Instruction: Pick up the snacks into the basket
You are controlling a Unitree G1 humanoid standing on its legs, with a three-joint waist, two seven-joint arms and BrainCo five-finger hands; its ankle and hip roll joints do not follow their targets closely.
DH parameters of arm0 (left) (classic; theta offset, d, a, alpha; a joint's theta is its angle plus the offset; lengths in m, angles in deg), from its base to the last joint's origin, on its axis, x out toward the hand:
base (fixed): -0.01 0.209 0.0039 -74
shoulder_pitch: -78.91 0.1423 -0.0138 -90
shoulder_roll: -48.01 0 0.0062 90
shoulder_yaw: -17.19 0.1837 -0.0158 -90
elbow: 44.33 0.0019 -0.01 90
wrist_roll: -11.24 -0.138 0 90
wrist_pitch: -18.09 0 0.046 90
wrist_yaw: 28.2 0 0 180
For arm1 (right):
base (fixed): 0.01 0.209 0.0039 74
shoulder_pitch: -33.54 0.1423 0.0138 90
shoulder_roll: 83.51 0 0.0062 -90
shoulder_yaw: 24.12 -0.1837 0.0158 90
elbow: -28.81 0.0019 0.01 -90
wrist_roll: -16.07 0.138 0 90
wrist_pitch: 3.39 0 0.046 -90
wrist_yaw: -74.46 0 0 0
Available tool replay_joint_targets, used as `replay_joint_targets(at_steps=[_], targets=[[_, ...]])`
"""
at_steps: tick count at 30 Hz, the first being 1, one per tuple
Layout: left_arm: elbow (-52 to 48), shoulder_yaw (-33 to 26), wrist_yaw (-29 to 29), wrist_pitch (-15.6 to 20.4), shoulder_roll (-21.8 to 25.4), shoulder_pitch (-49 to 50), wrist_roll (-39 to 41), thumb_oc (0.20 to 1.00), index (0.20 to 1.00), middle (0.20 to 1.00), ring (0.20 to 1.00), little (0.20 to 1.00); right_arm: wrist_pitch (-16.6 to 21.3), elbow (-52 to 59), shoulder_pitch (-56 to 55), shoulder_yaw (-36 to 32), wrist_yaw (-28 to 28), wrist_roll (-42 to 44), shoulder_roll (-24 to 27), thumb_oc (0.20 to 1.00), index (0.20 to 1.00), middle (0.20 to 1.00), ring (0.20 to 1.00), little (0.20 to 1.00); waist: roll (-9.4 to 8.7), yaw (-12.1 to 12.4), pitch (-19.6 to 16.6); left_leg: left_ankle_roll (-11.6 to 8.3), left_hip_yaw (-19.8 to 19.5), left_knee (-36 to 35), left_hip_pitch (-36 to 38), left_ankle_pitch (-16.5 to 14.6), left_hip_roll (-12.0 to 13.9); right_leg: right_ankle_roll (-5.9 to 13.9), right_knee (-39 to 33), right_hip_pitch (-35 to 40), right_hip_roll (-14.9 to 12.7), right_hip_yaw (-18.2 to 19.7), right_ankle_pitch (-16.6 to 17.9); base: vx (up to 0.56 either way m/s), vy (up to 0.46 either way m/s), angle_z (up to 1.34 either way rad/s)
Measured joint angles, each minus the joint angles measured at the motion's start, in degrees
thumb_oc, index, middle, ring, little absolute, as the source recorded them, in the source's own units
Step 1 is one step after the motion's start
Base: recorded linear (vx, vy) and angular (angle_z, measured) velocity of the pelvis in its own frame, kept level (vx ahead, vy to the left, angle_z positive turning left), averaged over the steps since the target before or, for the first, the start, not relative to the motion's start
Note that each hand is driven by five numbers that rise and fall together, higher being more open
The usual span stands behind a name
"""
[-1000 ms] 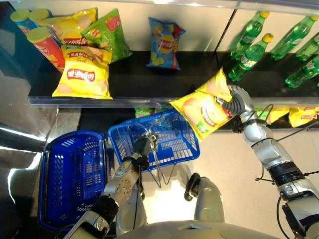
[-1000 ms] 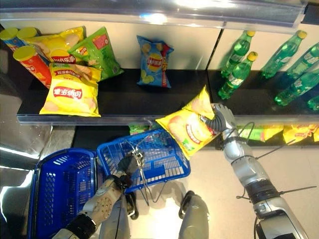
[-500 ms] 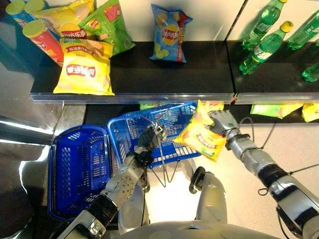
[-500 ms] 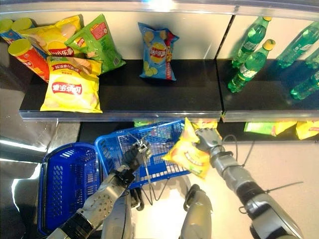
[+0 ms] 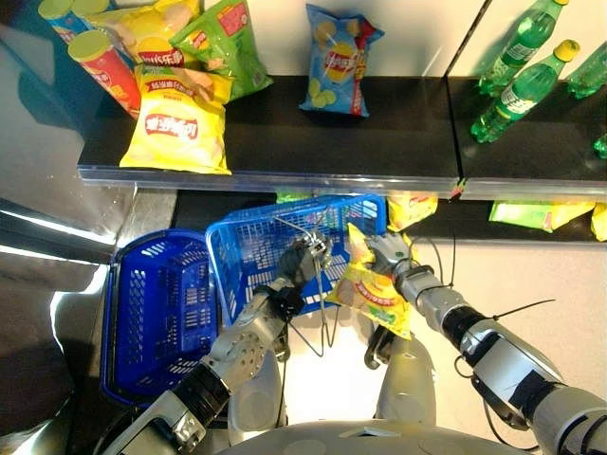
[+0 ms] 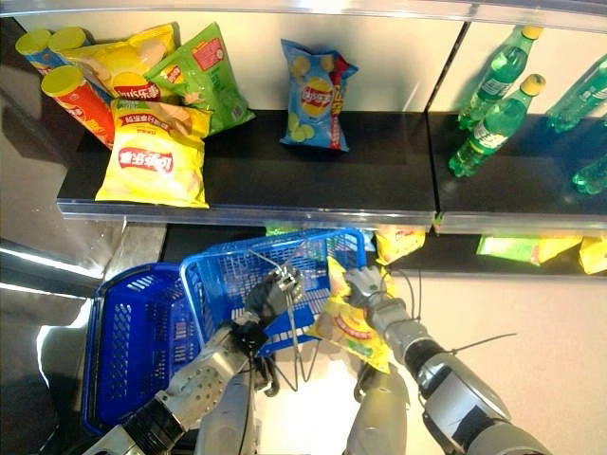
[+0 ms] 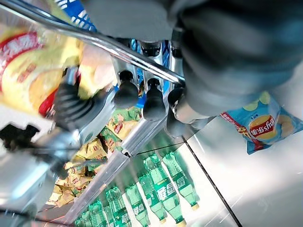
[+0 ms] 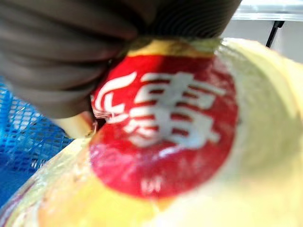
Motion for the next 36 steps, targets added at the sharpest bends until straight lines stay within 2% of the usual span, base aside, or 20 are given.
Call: replay_joint_targets(at_steps=[5,11,15,19,25,26,36], targets=[[0.0,0.8,-0.7,0.0,-0.2,-1.4,2.2,0.200,0.200,0.200,0.200,0.200,0.2,-0.9,1.9,-3.4,-0.1,11.0,-5.2,0.200,0.200,0.200,0.200,0.200,0.31,1.5,0.0,0.15,0.0,0.1,0.0,0.2,-0.4,0.11,0.1,0.0,-0.4,0.0,0.1,-0.01,0.013,0.01],[-0.3,1.0,-1.2,0.0,0.0,-1.7,2.5,0.200,0.200,0.200,0.200,0.200,0.3,-0.7,4.2,-3.4,-0.1,19.9,-7.0,0.200,0.200,0.200,0.200,0.200,0.60,2.7,0.0,0.35,-0.2,0.1,-0.2,0.3,-0.9,0.32,0.1,0.1,-0.8,-0.1,0.2,-0.01,0.022,0.03],[-0.9,1.1,-1.6,0.0,0.1,-1.8,2.7,0.200,0.200,0.200,0.200,0.200,0.3,-0.8,4.5,-4.3,-0.1,23.2,-6.8,0.200,0.200,0.200,0.200,0.200,0.64,2.6,0.0,0.62,-0.4,0.2,-0.9,0.5,-1.2,0.47,0.2,-0.2,-1.2,-0.3,0.3,-0.01,0.014,0.06],[-1.2,1.1,-2.0,0.0,0.3,-1.8,3.3,0.200,0.200,0.200,0.200,0.200,0.3,-1.6,5.5,-8.8,-0.5,30.5,-7.8,0.200,0.200,0.200,0.200,0.200,0.65,2.7,0.1,0.70,-0.5,0.2,-1.0,0.5,-1.3,0.52,0.2,-0.2,-1.2,-0.4,0.3,0.00,0.000,0.00],[-2.2,1.9,-3.1,0.0,1.2,-2.5,4.6,0.200,0.200,0.200,0.200,0.200,0.8,-8.4,8.8,-12.5,-1.6,40.8,-11.6,0.200,0.200,0.200,0.200,0.200,0.82,2.7,0.1,0.70,-0.5,0.3,-1.0,0.5,-1.3,0.51,0.3,-0.2,-1.2,-0.4,0.3,0.00,0.000,0.00],[-2.2,2.0,-3.2,0.0,1.3,-2.5,4.9,0.200,0.200,0.200,0.200,0.200,0.8,-9.1,9.3,-12.5,-1.6,41.7,-11.9,1.000,1.000,1.000,1.000,1.000,0.86,2.7,0.2,0.70,-0.5,0.3,-1.0,0.5,-1.2,0.51,0.3,-0.2,-1.2,-0.4,0.3,0.00,0.000,0.00],[-2.4,2.1,-3.1,0.0,1.3,-2.5,4.9,0.200,0.200,0.200,0.200,0.200,0.7,-12.3,12.1,-12.9,-0.6,45.1,-10.4,1.000,1.000,1.000,1.000,1.000,1.69,2.8,0.3,0.69,-0.6,0.3,-1.1,0.5,-1.3,0.47,0.4,-0.3,-1.3,-0.4,0.3,0.00,0.000,0.00]])
